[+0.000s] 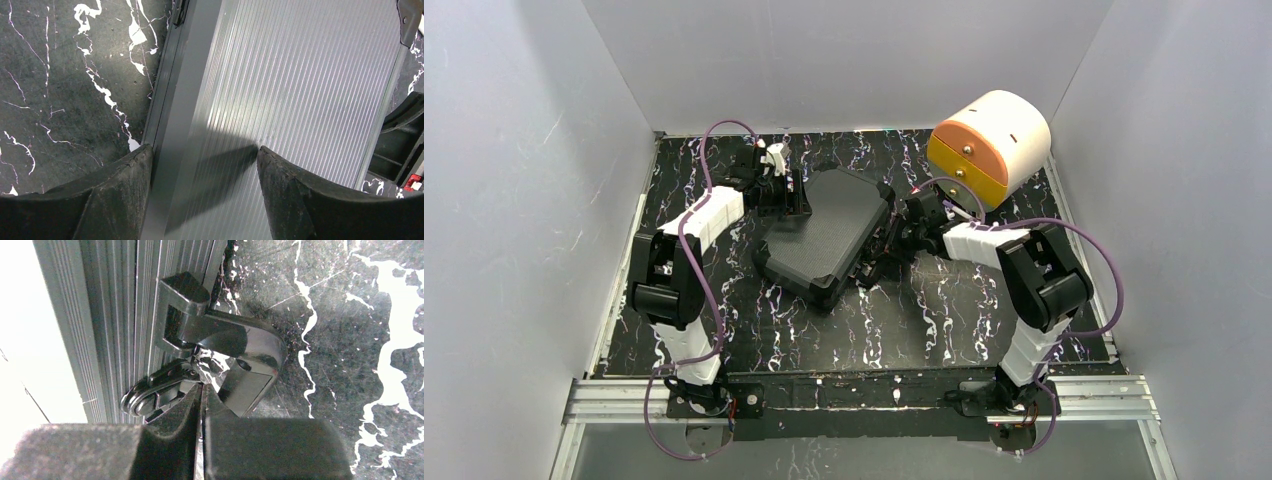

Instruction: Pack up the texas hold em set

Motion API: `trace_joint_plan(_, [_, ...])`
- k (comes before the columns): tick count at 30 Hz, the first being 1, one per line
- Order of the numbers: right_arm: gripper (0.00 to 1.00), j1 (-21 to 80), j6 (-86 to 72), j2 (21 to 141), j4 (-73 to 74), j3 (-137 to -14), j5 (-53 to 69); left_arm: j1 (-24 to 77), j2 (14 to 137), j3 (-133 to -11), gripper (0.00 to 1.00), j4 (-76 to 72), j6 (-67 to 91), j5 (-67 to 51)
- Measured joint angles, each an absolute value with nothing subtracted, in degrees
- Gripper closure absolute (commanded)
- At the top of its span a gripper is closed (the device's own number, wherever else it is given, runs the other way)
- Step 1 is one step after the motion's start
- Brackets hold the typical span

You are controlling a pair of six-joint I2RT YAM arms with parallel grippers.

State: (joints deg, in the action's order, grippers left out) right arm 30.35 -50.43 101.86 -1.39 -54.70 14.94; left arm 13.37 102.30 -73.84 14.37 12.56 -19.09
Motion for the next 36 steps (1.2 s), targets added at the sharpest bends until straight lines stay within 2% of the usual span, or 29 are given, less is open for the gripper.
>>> trace_joint_plan(8, [0.95, 30.37, -49.87, 104.75, 2.17, -58.41, 15.44, 13.37, 102.32, -73.84, 0.43, 14.37, 12.6, -18.74])
trace_joint_plan(16, [0.95, 31.16, -51.0, 106.19, 2.92, -59.77, 14.0, 13.41, 102.32, -73.84, 0.44, 14.39, 12.69, -18.33])
trace_joint_plan(20, [0.91, 31.75, -52.56, 105.3, 0.71, -58.11, 11.9, 13.45, 102.32, -73.84, 0.45, 14.37, 13.1, -18.0])
trace_joint_plan(23, [0.83, 32.95, -52.69, 103.33, -2.13, -55.66, 8.29, 13.52, 102.3, -74.13, 0.42, 14.61, 14.09, -17.15])
trace_joint_plan(27, [0.55, 35.59, -51.35, 98.21, -3.68, -52.25, 0.93, 14.2, 101.95, -75.09, 0.36, 15.46, 15.51, -14.17])
trace_joint_plan(29, [0.46, 36.4, -49.69, 93.69, -1.89, -51.09, -2.02, 15.05, 101.43, -75.85, 0.32, 16.49, 15.4, -11.79])
trace_joint_plan(33, [0.39, 34.94, -44.45, 81.56, 5.98, -51.55, -7.88, 16.21, 98.19, -77.91, 0.18, 20.8, 14.11, -6.04])
trace_joint_plan(36, [0.33, 32.71, -40.42, 74.17, 12.16, -52.47, -12.71, 16.58, 89.93, -78.11, 0.11, 22.96, 12.71, -1.23])
